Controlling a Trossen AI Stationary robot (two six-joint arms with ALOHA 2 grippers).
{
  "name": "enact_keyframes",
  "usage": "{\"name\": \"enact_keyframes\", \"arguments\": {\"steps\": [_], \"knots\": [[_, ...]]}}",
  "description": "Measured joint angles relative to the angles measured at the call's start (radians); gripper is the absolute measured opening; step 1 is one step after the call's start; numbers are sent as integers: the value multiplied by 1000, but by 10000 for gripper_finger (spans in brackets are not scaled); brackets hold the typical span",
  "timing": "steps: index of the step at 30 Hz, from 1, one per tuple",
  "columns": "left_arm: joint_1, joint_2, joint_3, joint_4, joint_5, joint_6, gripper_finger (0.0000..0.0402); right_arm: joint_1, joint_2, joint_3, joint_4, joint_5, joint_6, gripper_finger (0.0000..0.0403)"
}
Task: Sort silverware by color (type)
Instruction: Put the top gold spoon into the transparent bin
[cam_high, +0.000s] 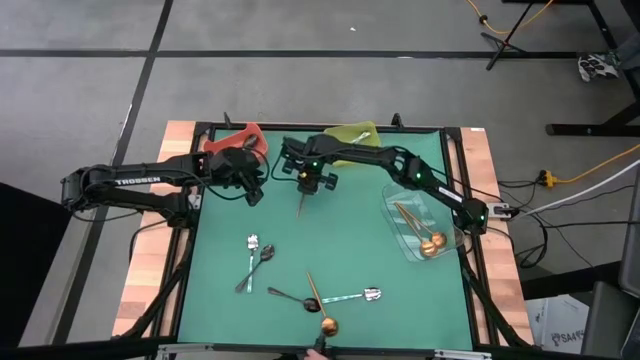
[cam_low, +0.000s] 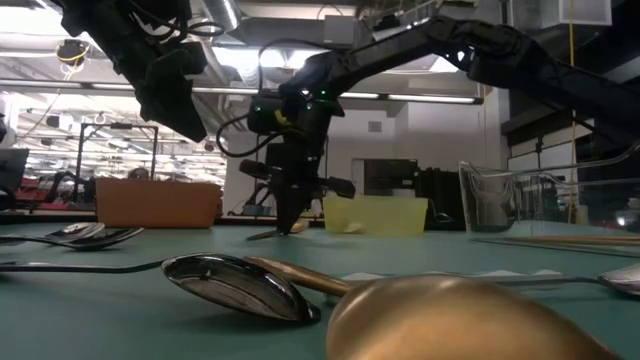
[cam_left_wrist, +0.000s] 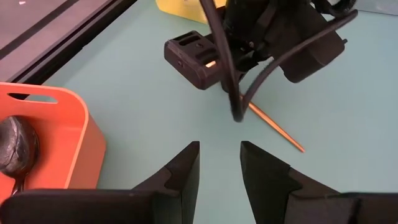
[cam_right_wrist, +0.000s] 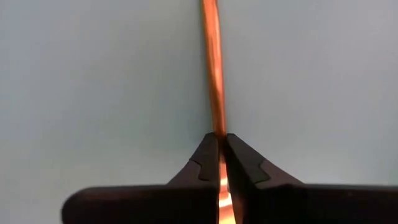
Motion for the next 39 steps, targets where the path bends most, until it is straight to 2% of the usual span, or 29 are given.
{"name": "enact_keyframes", "arguments": {"steps": [8,19,39], "knots": [[0,0,0,0,0,0,110,39,-3,0,-16,109,51,2],[0,0,0,0,0,0,110,41,-30,-4,-64,87,135,1],[0,0,-1,-7,0,-4,110,38,-292,-2,-132,90,312,0]]}}
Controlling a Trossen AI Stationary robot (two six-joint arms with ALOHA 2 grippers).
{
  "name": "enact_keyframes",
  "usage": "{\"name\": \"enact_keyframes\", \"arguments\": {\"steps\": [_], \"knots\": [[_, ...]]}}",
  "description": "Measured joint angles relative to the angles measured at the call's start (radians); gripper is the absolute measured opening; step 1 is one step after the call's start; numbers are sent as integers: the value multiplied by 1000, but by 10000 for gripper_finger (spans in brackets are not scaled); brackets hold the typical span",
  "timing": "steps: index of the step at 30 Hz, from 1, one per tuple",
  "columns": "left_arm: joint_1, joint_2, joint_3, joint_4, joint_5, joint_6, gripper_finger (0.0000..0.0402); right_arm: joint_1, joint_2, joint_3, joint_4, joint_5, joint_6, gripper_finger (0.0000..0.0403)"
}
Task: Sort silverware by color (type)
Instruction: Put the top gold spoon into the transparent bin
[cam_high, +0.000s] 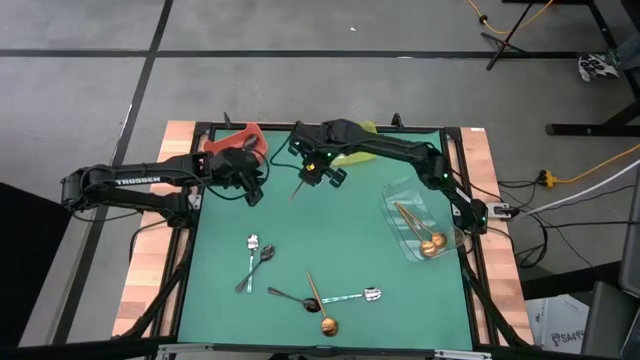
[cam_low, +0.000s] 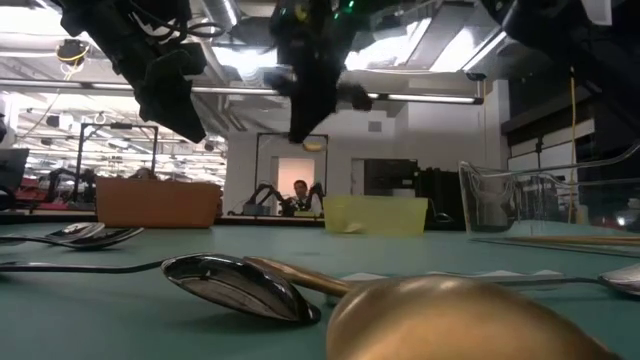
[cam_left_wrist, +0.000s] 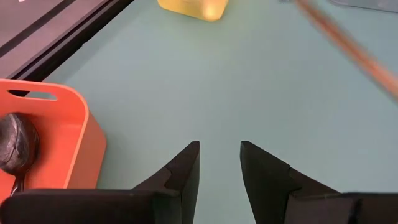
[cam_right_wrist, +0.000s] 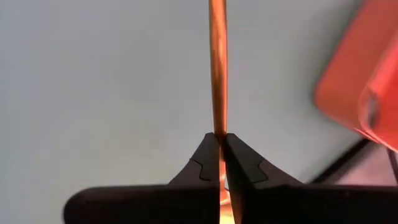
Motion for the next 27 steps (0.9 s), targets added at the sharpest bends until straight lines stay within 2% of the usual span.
{"name": "enact_keyframes", "arguments": {"steps": [13,27], "knots": [[0,0,0,-34,0,1,110,0,-91,2,3,19,130,0],[0,0,0,-32,0,1,110,0,-198,2,2,70,159,0]]}}
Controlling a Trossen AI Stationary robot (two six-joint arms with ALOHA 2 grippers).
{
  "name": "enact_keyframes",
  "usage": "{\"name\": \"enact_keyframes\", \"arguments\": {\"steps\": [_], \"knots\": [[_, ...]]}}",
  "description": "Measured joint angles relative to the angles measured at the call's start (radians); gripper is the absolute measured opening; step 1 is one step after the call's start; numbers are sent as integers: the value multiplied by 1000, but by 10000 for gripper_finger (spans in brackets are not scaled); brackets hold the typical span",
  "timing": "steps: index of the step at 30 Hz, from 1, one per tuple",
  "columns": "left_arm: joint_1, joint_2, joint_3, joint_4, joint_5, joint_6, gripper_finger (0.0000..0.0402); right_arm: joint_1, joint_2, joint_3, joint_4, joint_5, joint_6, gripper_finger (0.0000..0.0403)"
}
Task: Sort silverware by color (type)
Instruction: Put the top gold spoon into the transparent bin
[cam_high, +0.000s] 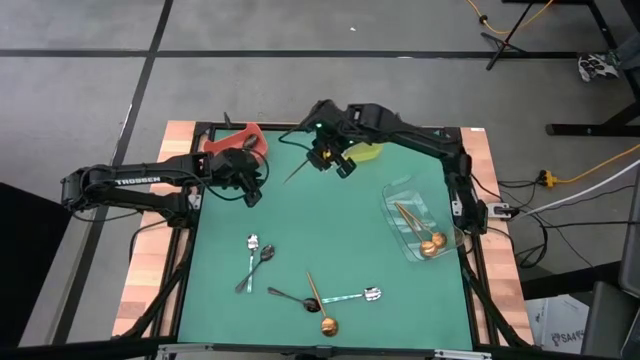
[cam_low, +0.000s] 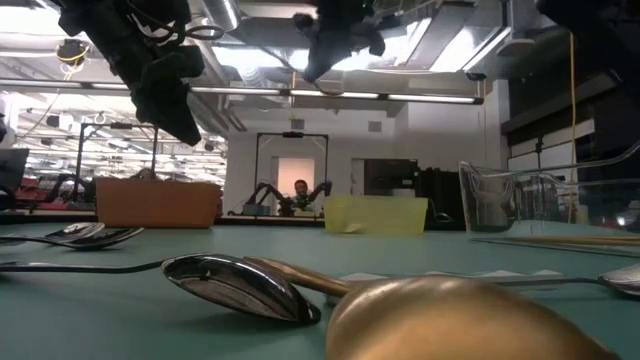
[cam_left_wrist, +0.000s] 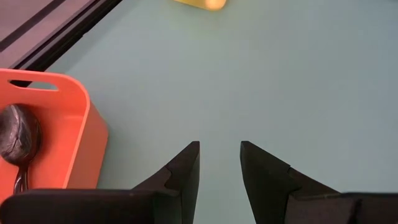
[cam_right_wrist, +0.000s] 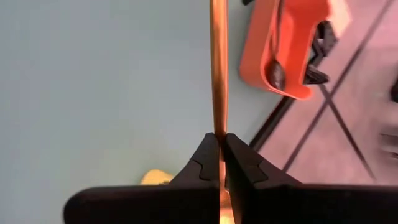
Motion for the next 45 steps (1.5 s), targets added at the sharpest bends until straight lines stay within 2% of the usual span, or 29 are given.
{"name": "enact_keyframes", "arguments": {"steps": [9,14,20,29,42,45], "knots": [[0,0,0,0,0,3,110,-1,-94,0,1,76,-2,0],[0,0,0,0,0,3,110,-1,-146,0,0,165,3,0],[0,0,0,0,0,3,110,-2,-211,0,-2,268,83,0],[0,0,0,0,0,4,110,-1,-270,0,-135,306,293,0],[0,0,0,2,0,4,110,-1,-279,0,-360,308,590,0],[0,0,0,2,0,4,110,-1,-279,0,-361,306,674,0]]}}
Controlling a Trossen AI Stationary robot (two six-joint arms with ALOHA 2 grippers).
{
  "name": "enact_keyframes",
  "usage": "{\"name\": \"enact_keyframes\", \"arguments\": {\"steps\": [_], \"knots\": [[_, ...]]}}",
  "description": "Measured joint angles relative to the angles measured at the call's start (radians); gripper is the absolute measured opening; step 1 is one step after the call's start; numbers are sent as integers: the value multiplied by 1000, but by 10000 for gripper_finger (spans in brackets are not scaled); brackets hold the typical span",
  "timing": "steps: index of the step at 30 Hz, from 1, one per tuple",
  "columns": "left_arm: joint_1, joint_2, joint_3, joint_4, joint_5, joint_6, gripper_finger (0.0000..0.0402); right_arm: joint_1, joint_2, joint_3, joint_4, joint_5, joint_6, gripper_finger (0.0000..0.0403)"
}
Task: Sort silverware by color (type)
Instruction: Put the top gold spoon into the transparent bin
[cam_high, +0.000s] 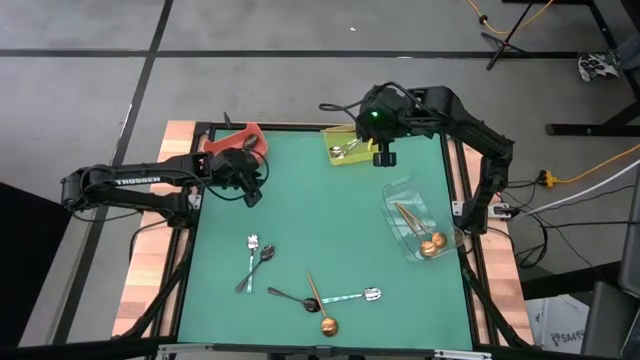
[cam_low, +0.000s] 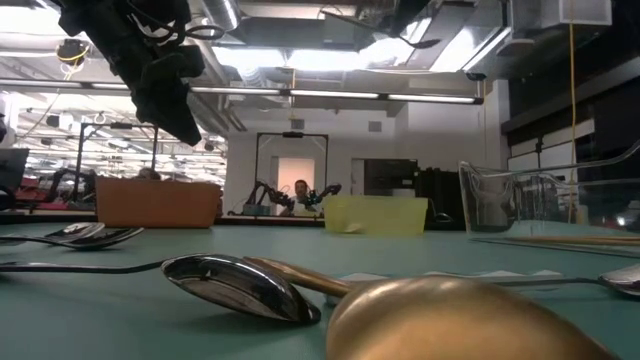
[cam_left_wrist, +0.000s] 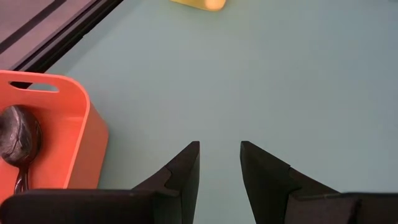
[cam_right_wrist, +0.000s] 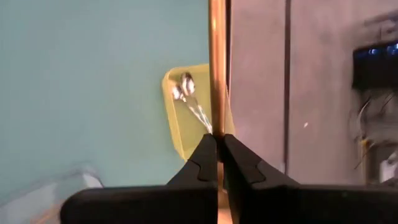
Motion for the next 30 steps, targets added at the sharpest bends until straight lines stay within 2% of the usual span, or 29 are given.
{"name": "enact_keyframes", "arguments": {"steps": [4,27,30], "knots": [[0,0,0,0,0,0,110,0,-20,-1,-4,-36,32,0],[1,0,0,0,-27,0,110,1,-246,-1,-4,-57,315,0],[1,0,0,0,-27,0,110,1,-283,-35,2,-61,344,0]]}}
